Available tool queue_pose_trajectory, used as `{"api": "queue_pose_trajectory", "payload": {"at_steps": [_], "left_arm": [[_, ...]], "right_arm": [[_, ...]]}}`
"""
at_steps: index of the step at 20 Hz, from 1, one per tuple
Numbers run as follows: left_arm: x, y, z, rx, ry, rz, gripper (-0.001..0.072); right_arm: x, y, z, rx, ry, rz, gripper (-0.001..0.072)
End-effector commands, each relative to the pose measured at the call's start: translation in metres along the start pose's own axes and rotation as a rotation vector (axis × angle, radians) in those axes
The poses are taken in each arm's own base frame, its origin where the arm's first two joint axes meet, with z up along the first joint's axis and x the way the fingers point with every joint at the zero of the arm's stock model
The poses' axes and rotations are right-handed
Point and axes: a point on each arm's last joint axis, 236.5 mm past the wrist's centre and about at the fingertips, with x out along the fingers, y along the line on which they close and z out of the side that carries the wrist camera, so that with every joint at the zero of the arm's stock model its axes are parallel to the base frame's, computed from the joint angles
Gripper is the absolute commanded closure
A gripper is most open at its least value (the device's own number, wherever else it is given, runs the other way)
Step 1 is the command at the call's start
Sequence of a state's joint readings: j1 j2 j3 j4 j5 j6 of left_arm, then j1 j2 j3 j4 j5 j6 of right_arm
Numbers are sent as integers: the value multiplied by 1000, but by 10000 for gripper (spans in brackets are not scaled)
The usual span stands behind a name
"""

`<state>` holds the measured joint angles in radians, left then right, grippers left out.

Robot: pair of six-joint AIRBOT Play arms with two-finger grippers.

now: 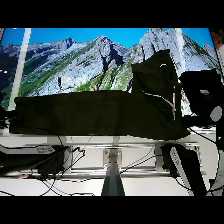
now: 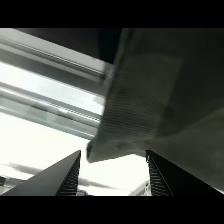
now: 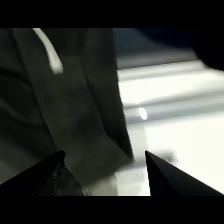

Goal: Fold the clothes and pants, and hang the long-sleeved shirts on hangers.

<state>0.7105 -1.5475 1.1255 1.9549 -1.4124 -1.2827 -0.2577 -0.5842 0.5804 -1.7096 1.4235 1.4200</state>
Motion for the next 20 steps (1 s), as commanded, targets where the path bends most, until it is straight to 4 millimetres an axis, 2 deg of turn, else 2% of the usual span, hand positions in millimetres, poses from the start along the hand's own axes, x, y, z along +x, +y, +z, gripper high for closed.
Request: {"api": "queue_pose_trajectory", "payload": {"at_steps": [1,3,5,7,9,11,14,17,20], "left_arm": [[-28,8,20,-158,-72,33,233],[-66,9,43,-198,-163,56,233],[-102,-2,66,-208,-268,51,233],[-135,-30,92,-156,-380,25,234],[-157,-67,114,-79,-470,1,234],[-175,-107,131,7,-551,-8,234],[-201,-163,147,132,-659,0,234],[-218,-213,149,244,-723,4,235],[-231,-250,148,323,-778,4,234]], "right_arm": [[-10,19,57,30,-228,89,141],[-27,27,100,63,-374,143,141],[-46,32,143,105,-499,196,142],[-57,31,186,142,-578,232,143],[-53,39,223,186,-574,302,129],[-40,58,256,196,-530,376,23],[-10,94,303,133,-466,415,23],[26,127,347,125,-427,441,23],[59,142,375,187,-396,457,23]]}}
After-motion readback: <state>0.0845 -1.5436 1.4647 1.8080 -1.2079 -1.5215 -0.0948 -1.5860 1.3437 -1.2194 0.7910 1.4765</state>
